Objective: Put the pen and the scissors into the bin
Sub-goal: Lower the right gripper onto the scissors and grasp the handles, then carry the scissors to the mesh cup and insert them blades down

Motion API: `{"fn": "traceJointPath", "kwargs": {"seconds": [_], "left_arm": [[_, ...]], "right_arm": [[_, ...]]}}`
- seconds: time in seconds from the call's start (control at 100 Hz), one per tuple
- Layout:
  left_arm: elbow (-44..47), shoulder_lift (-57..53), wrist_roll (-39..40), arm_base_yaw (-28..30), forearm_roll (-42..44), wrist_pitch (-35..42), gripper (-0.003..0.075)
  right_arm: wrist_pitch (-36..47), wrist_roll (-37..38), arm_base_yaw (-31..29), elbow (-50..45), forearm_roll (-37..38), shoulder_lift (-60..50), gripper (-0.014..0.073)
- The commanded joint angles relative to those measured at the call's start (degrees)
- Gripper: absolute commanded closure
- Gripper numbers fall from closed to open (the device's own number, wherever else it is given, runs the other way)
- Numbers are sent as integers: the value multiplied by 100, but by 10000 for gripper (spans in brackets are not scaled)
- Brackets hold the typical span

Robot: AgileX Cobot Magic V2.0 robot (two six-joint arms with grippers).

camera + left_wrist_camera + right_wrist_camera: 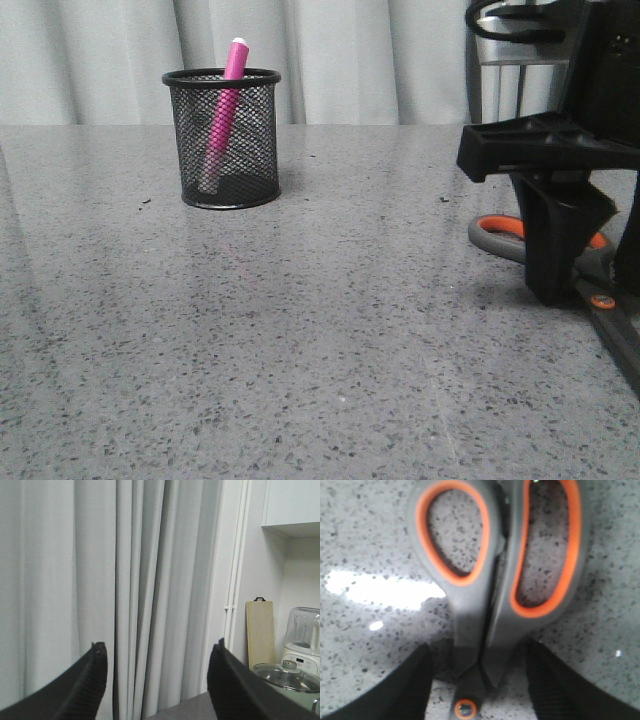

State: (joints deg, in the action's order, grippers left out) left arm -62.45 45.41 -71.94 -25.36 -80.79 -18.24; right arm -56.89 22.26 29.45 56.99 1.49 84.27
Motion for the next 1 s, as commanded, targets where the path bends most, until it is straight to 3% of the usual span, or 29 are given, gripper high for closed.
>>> {"fn": "traceJointPath", "kwargs": {"seconds": [0.0, 0.13, 0.33, 0.45, 0.65, 0.81, 0.99], "left_arm": [[-137, -37, 13, -87, -161, 17, 323], [-137, -37, 13, -109, -161, -73, 323], [-137, -122, 27, -109, -161, -95, 323], [-137, -249, 27, -109, -161, -83, 323], [-137, -341, 27, -109, -161, -50, 323], [-137, -341, 27, -109, -161, -50, 323], [-137, -341, 27, -109, -161, -100, 323]], "right_arm": [[231, 17, 5, 21, -73, 212, 351], [120, -190, 5, 21, -39, 364, 670], [322, -217, 5, 534, 307, -29, 662], [1042, -340, 44, 1402, 319, -514, 662], [3224, -1092, 310, 2658, 319, -539, 662], [5382, -1226, 398, 2685, 322, -102, 664], [6657, -1226, 398, 2685, 331, 717, 667]]}}
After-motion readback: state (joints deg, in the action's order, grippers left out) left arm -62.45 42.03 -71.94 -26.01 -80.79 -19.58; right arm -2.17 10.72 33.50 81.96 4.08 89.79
